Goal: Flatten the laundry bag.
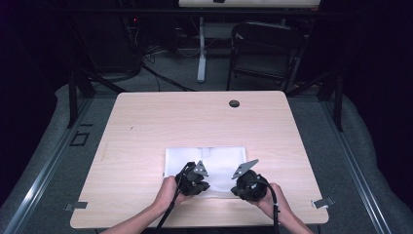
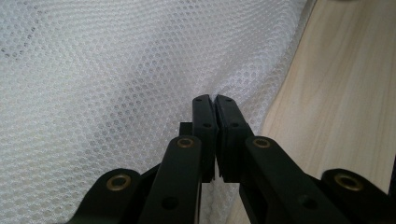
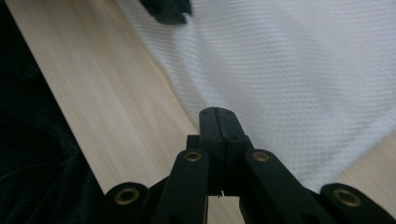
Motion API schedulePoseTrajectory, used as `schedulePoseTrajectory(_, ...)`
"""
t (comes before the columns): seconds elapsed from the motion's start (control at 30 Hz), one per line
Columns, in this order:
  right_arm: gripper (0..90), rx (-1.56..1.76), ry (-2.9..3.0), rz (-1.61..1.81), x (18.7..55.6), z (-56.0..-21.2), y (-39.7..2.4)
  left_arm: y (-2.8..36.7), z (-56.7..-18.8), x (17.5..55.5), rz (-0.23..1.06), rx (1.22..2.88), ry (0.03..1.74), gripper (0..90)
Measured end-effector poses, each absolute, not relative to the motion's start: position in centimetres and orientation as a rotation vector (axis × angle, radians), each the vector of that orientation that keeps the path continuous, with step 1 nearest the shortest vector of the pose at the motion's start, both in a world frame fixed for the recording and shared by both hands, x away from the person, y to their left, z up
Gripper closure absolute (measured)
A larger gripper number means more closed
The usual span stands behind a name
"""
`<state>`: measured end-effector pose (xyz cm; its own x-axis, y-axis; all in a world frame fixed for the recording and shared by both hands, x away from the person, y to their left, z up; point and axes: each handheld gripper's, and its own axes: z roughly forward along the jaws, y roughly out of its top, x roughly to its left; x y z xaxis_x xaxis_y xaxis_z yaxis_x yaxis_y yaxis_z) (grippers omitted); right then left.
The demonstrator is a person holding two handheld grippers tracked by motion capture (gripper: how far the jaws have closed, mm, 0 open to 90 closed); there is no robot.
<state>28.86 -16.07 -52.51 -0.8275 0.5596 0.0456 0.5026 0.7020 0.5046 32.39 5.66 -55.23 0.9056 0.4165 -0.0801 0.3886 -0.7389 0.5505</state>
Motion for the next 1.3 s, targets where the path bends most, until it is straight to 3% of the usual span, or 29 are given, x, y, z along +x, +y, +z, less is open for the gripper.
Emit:
schedulePoseTrajectory(0.33, 90.0, 0.741, 2.787, 0.673, 29.1, -54.6, -13.0, 5.9, -54.7, 32.4, 0.086, 2.453, 0.573, 87.9)
schedulePoseTrajectory(1.3, 90.0, 0.814, 2.806, 0.733, 30.1, -55.9, -13.8, 6.5, -53.1, 33.0, 0.098, 2.388, 0.632, 88.4)
